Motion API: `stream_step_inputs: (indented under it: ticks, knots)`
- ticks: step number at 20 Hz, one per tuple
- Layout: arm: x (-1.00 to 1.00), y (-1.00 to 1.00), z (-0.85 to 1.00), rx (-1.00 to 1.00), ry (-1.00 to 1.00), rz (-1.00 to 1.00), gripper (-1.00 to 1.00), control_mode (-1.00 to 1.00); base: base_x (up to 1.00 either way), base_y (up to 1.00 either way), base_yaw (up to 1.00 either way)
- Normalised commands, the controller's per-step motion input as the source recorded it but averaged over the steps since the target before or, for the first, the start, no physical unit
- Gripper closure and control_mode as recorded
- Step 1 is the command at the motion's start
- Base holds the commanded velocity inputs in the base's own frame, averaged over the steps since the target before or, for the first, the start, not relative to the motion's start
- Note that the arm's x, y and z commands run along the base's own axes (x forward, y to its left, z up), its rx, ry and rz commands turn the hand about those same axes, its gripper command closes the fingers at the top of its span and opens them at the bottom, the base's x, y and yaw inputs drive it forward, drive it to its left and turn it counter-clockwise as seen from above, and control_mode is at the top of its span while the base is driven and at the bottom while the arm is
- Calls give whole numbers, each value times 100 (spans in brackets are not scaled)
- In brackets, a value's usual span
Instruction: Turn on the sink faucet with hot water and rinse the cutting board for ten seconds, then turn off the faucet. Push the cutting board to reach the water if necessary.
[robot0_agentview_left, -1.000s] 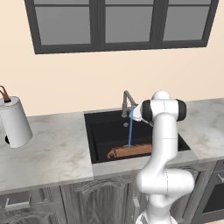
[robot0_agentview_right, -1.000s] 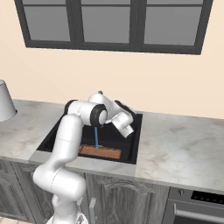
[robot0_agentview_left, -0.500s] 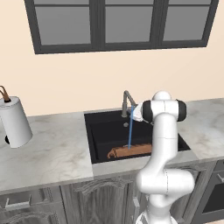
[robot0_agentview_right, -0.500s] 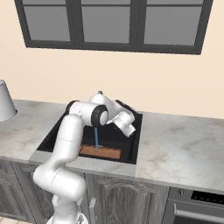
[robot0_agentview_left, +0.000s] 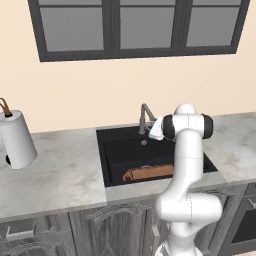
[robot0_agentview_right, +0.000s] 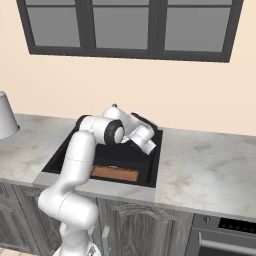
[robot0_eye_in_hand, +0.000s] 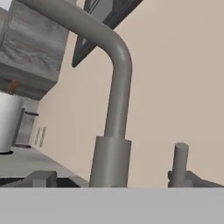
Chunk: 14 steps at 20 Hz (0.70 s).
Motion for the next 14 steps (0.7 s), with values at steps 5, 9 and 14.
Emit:
stream_step_inputs:
  ticks: [5,9,14]
  knots:
    - [0,32,19,-17,-6,16,-100,-100,0,0,0]
    - [0,38,21,-20,0,14,-100,-100,0,0,0]
    - [0,36,17,-17,0,11,-100,-100,0,0,0]
